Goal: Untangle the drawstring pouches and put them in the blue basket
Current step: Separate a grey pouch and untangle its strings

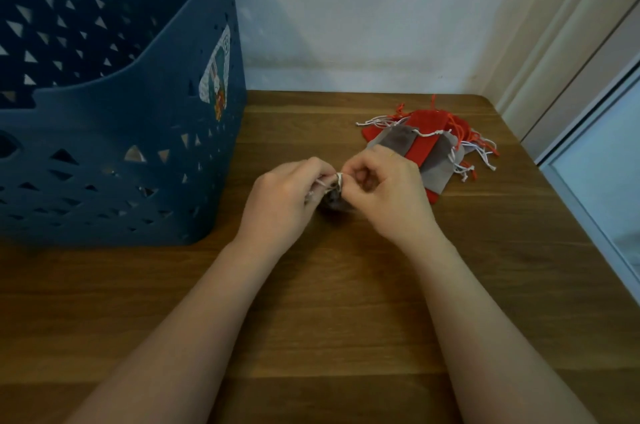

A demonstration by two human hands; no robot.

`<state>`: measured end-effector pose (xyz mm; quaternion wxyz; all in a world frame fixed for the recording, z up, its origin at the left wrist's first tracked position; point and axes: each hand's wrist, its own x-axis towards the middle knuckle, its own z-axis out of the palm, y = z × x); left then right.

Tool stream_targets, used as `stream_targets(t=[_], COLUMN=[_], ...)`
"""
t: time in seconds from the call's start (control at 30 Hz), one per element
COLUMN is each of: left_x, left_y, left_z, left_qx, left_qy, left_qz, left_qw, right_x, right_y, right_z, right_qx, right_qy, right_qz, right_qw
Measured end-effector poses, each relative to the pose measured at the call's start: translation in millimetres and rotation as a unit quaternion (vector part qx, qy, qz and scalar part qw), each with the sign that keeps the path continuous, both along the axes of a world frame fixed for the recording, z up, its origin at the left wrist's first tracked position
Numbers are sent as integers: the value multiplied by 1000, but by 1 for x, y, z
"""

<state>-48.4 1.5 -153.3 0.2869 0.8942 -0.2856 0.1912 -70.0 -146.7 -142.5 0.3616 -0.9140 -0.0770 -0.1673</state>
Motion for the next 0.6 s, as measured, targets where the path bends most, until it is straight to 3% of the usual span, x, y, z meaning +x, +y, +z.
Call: stream_targets(t=[0.07, 0.13, 0.23, 0.37, 0.43, 0.53, 0.6], left_x=[0, 0, 2, 3, 3, 6, 8], left_y=[-1, 0, 4, 4, 4, 6, 6], left_z=[0, 0, 1, 0, -1, 0, 2], left_qx=[19, 32, 31, 25, 19, 10, 15], left_qy=[-12, -22, -13, -14, -11, 12, 44], left_qz=[1, 6, 19, 12, 6, 19, 39], left_qw=[1000, 999, 999, 1000, 1000, 1000, 998], right_x=[-2, -1, 6, 8, 6, 5, 6], right_y=[2, -1, -7, -9, -7, -8, -11], right_z=[3, 4, 1, -3, -1, 3, 4], right_qx=[-148, -155, 48, 298, 423, 623, 689], right_qy=[-34, 19, 163, 175, 189, 220, 236], right_qz=[-3, 4, 14, 36, 73, 98, 89], right_qw=[988, 988, 985, 938, 883, 744, 679])
